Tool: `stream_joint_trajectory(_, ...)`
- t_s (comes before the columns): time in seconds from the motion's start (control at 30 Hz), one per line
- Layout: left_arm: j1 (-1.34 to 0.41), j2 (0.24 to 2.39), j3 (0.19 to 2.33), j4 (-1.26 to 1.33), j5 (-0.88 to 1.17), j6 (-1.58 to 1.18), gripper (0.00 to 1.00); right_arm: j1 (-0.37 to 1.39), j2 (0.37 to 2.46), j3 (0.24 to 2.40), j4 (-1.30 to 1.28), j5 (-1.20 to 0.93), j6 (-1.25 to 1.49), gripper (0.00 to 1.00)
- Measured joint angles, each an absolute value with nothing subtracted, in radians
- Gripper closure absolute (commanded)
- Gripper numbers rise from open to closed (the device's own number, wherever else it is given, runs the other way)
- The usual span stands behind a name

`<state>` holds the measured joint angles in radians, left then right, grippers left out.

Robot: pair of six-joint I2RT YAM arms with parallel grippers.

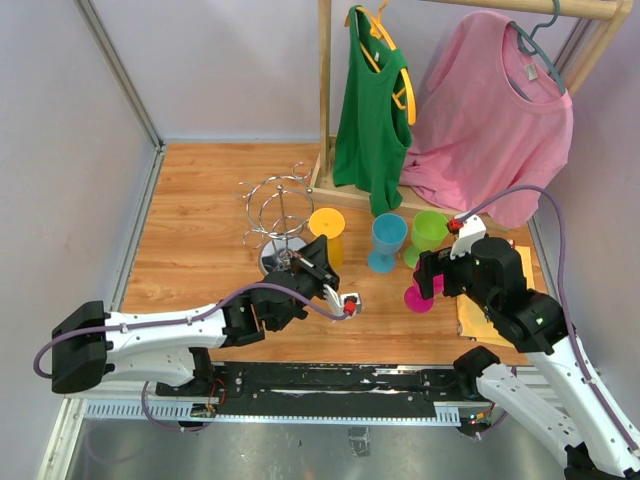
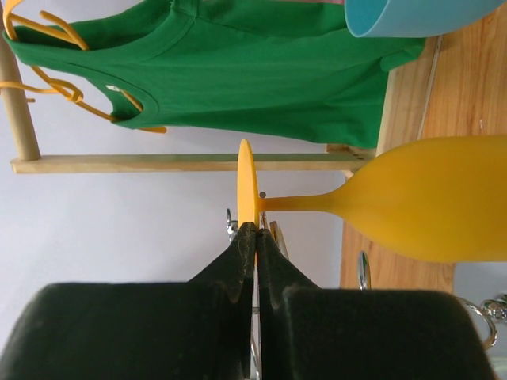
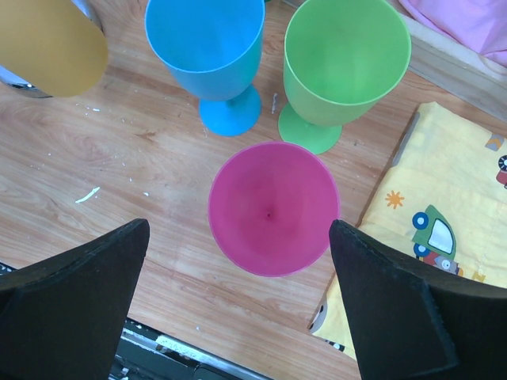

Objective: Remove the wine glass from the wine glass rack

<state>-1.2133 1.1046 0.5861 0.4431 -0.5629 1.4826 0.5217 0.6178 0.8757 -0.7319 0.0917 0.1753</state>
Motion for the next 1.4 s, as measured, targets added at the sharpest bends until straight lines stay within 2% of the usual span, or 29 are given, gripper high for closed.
stream_joint_trajectory(0.67,-1.251,1.164,0.65,0.438,-0.54,1.484,1.0,0.522,0.611,0.876,-0.735,0.097,0.175,0.02)
stream_joint_trajectory(1.4,-1.375,1.177,0.722,0.437,-0.556,1.486,1.0,0.522,0.596,0.907,-0.776,0.098,0.177,0.02)
